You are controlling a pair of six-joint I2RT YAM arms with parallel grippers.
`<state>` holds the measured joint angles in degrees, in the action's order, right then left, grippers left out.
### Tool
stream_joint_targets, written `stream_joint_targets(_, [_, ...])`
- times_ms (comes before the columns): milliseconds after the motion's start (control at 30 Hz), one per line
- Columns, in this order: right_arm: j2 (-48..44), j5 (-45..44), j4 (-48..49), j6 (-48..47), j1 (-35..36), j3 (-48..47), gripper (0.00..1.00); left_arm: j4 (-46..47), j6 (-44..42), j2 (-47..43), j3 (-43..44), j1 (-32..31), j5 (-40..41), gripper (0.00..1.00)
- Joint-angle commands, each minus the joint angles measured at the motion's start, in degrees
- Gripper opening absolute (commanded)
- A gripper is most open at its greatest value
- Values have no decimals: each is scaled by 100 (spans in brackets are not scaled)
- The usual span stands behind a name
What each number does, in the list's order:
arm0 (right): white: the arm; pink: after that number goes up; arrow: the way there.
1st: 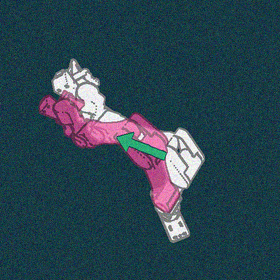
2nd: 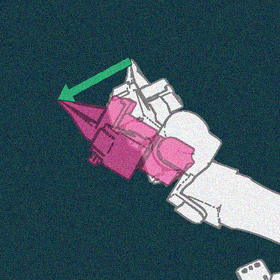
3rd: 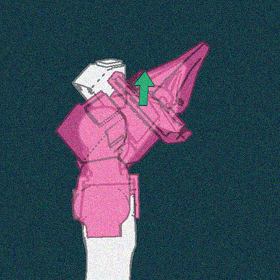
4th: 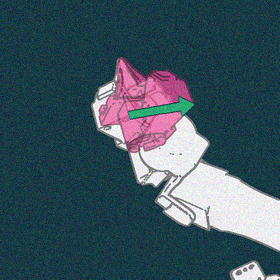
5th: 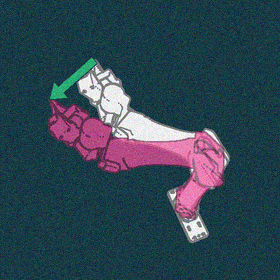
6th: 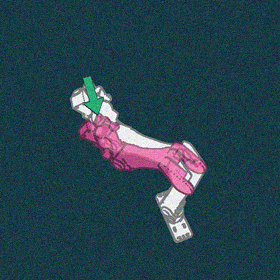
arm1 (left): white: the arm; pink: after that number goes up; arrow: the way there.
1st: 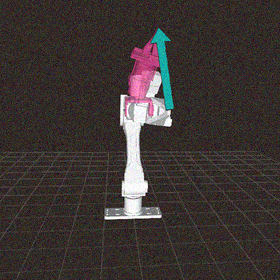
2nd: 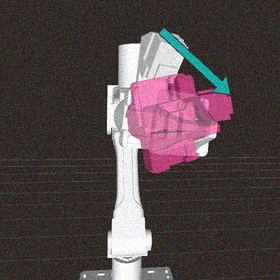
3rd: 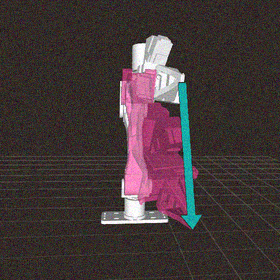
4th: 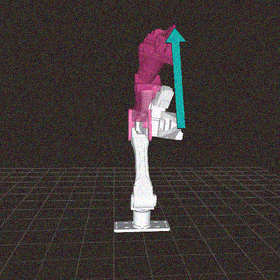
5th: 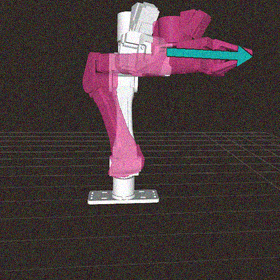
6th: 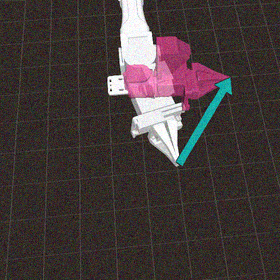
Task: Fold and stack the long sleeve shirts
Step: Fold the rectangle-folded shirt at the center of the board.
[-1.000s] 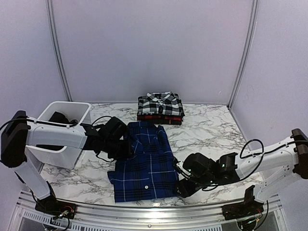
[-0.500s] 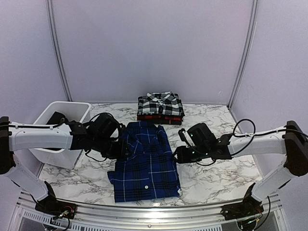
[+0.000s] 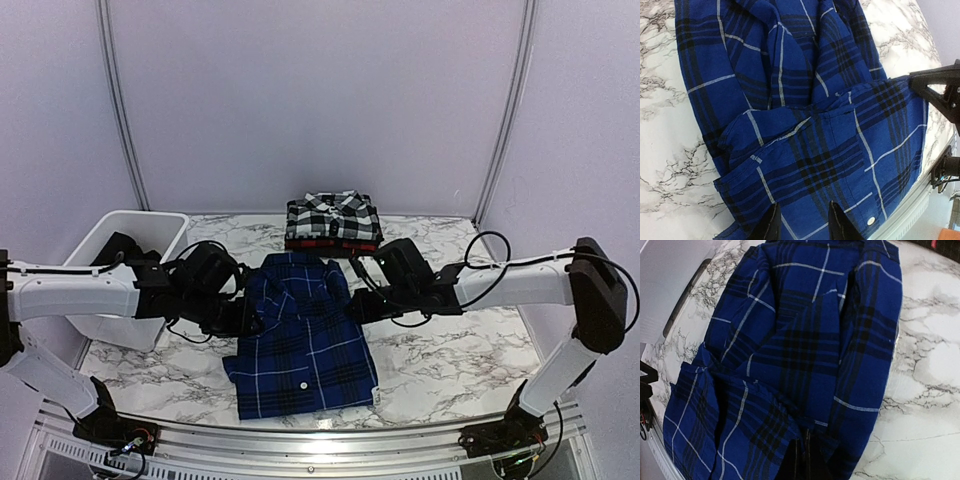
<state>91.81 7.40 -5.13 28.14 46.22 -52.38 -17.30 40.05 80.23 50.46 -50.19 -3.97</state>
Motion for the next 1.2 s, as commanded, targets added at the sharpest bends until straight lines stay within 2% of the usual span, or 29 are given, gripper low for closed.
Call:
stream_joint_targets(0, [69, -212, -13, -590, -47, -171, 0, -219, 189, -173, -184, 78, 321, 34])
stream_joint_targets(67, [254, -153, -23, -555, -85, -178, 0, -279, 303, -247, -257, 169, 360, 34])
stream_joint_targets(100, [307, -111, -42, -529, -94, -188, 5, -346, 376, -290, -302, 210, 493, 34])
stream_joint_targets(167, [310, -94, -74, -469, -88, -193, 21, -482, 499, -421, -414, 301, 644, 34])
stream_joint_targets(233, [231, -225, -217, -401, -80, -234, 33, -595, 612, -593, -609, 390, 706, 37])
stream_joint_targets(367, [26, -801, -804, -341, -16, -532, 45, -660, 799, -970, -1023, 523, 428, 42])
stream_joint_targets(467, [-54, -1204, -1119, -286, 142, -793, 47, -559, 868, -1145, -1174, 529, 118, 46])
stream_joint_targets(600, [-13, -1893, -1595, -159, 356, -1191, 48, -165, 810, -939, -1106, 539, -188, 48])
stream_joint_targets(733, [-83, -1787, -1558, -164, 438, -1349, 49, 301, 812, -552, -1085, 595, -304, 47])
stream_joint_targets(933, [188, -1374, -1448, -153, 852, -1679, 49, 744, 747, 129, -1005, 712, -308, 38])
stream_joint_targets(1167, [483, -1159, -1245, -10, 1075, -1767, 47, 1286, 641, 169, -785, 713, -536, 25])
